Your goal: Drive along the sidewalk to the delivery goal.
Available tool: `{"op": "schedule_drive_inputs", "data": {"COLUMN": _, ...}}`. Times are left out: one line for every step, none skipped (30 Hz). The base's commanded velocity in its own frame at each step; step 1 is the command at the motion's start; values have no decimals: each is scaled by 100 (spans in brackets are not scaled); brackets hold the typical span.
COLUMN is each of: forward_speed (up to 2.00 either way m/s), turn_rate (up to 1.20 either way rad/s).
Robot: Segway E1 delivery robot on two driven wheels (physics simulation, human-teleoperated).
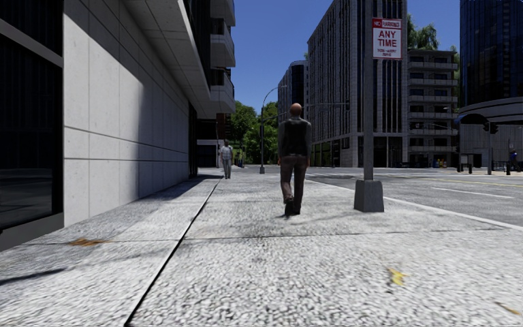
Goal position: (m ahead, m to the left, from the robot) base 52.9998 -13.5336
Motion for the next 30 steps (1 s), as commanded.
{"op": "schedule_drive_inputs", "data": {"forward_speed": 78, "turn_rate": 0}}
{"op": "schedule_drive_inputs", "data": {"forward_speed": 78, "turn_rate": 0}}
{"op": "schedule_drive_inputs", "data": {"forward_speed": 78, "turn_rate": 0}}
{"op": "schedule_drive_inputs", "data": {"forward_speed": 78, "turn_rate": 0}}
{"op": "schedule_drive_inputs", "data": {"forward_speed": 78, "turn_rate": 0}}
{"op": "schedule_drive_inputs", "data": {"forward_speed": 78, "turn_rate": 0}}
{"op": "schedule_drive_inputs", "data": {"forward_speed": 78, "turn_rate": 0}}
{"op": "schedule_drive_inputs", "data": {"forward_speed": 78, "turn_rate": 0}}
{"op": "schedule_drive_inputs", "data": {"forward_speed": 78, "turn_rate": 0}}
{"op": "schedule_drive_inputs", "data": {"forward_speed": 78, "turn_rate": 0}}
{"op": "schedule_drive_inputs", "data": {"forward_speed": 78, "turn_rate": 0}}
{"op": "schedule_drive_inputs", "data": {"forward_speed": 78, "turn_rate": 0}}
{"op": "schedule_drive_inputs", "data": {"forward_speed": 78, "turn_rate": 0}}
{"op": "schedule_drive_inputs", "data": {"forward_speed": 78, "turn_rate": 0}}
{"op": "schedule_drive_inputs", "data": {"forward_speed": 78, "turn_rate": 0}}
{"op": "schedule_drive_inputs", "data": {"forward_speed": 78, "turn_rate": 0}}
{"op": "schedule_drive_inputs", "data": {"forward_speed": 78, "turn_rate": 0}}
{"op": "schedule_drive_inputs", "data": {"forward_speed": 78, "turn_rate": 0}}
{"op": "schedule_drive_inputs", "data": {"forward_speed": 78, "turn_rate": 0}}
{"op": "schedule_drive_inputs", "data": {"forward_speed": 78, "turn_rate": 0}}
{"op": "schedule_drive_inputs", "data": {"forward_speed": 78, "turn_rate": 0}}
{"op": "schedule_drive_inputs", "data": {"forward_speed": 78, "turn_rate": 0}}
{"op": "schedule_drive_inputs", "data": {"forward_speed": 78, "turn_rate": 0}}
{"op": "schedule_drive_inputs", "data": {"forward_speed": 78, "turn_rate": 0}}
{"op": "schedule_drive_inputs", "data": {"forward_speed": 78, "turn_rate": 0}}
{"op": "schedule_drive_inputs", "data": {"forward_speed": 78, "turn_rate": 0}}
{"op": "schedule_drive_inputs", "data": {"forward_speed": 78, "turn_rate": 0}}
{"op": "schedule_drive_inputs", "data": {"forward_speed": 78, "turn_rate": 0}}
{"op": "schedule_drive_inputs", "data": {"forward_speed": 78, "turn_rate": 0}}
{"op": "schedule_drive_inputs", "data": {"forward_speed": 78, "turn_rate": 0}}
